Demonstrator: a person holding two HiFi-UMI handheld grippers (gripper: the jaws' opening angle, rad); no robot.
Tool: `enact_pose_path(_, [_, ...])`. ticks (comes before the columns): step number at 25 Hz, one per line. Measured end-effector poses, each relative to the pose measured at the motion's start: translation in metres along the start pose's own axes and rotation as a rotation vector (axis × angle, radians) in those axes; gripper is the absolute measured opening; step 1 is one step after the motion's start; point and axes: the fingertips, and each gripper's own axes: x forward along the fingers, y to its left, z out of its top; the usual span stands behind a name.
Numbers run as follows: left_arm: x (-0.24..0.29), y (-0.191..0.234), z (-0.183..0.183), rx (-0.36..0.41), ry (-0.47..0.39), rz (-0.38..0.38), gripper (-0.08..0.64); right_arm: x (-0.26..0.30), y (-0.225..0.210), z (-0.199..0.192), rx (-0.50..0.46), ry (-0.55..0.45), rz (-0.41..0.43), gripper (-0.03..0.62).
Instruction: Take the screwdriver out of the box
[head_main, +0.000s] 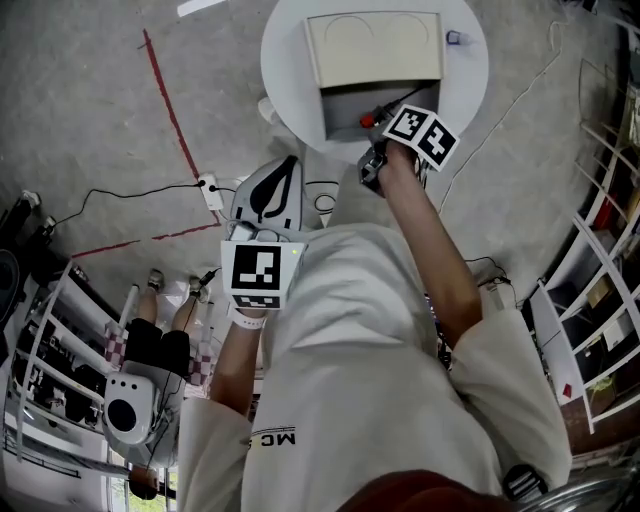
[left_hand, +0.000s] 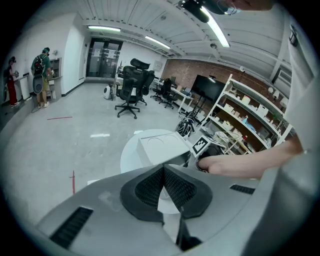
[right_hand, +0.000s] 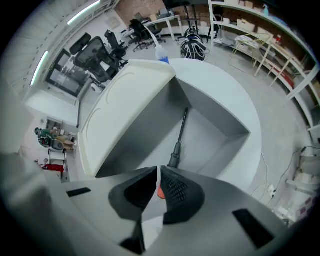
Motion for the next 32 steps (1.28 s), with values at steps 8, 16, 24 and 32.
enact_pose_path(8, [0.001,-0.004,0.000,-0.014,0.000,0.001,0.011,-0.004,-0.010,0.004,-0.008,-0.004,-0.061,0.166])
enact_pose_path(16, [0.002,0.000,-0.002,-0.037,0.000,0.012,0.009,0.007,-0.012,0.012,-0.012,0.045,-0.167,0.100])
enact_pose_path(24, [0.000,0.000,0.005,-0.042,-0.013,0.012,0.011,0.014,0.004,0.020,0.040,0.037,-0.170,0.084])
enact_pose_path(32, [-0.008,0.008,0.008,-0.052,-0.034,0.040,0.011,0.010,-0.002,0.015,0.077,0.048,-0.170,0.108])
